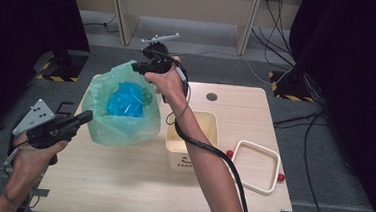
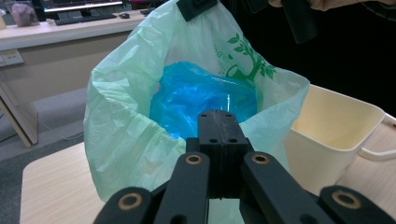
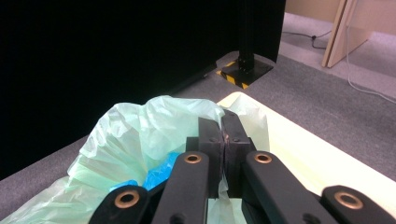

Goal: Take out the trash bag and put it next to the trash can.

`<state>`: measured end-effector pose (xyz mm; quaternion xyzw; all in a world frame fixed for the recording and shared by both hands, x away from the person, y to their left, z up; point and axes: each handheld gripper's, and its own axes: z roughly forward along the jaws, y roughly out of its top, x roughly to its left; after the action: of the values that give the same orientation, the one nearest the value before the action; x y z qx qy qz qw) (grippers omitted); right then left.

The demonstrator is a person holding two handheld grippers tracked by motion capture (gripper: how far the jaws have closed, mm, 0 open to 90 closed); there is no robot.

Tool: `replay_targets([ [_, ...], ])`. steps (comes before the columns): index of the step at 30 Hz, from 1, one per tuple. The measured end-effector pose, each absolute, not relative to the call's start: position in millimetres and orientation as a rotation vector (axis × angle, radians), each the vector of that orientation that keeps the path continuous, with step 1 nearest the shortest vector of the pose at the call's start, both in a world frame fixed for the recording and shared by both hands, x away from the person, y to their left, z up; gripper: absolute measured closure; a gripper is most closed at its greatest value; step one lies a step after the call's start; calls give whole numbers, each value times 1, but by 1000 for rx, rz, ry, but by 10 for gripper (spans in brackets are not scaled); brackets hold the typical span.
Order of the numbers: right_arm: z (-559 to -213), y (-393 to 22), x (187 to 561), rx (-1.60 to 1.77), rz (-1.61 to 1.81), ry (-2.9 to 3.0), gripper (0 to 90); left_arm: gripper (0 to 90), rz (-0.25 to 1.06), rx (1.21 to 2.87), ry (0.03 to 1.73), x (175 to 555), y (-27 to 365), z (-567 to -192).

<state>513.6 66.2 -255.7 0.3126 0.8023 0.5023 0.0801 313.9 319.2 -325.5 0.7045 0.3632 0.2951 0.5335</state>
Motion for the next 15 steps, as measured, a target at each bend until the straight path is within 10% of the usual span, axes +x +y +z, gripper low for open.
replay_targets([
  [15, -304, 70, 523, 1014, 1402, 2459, 894, 900, 648, 1714, 923, 321, 315, -358],
])
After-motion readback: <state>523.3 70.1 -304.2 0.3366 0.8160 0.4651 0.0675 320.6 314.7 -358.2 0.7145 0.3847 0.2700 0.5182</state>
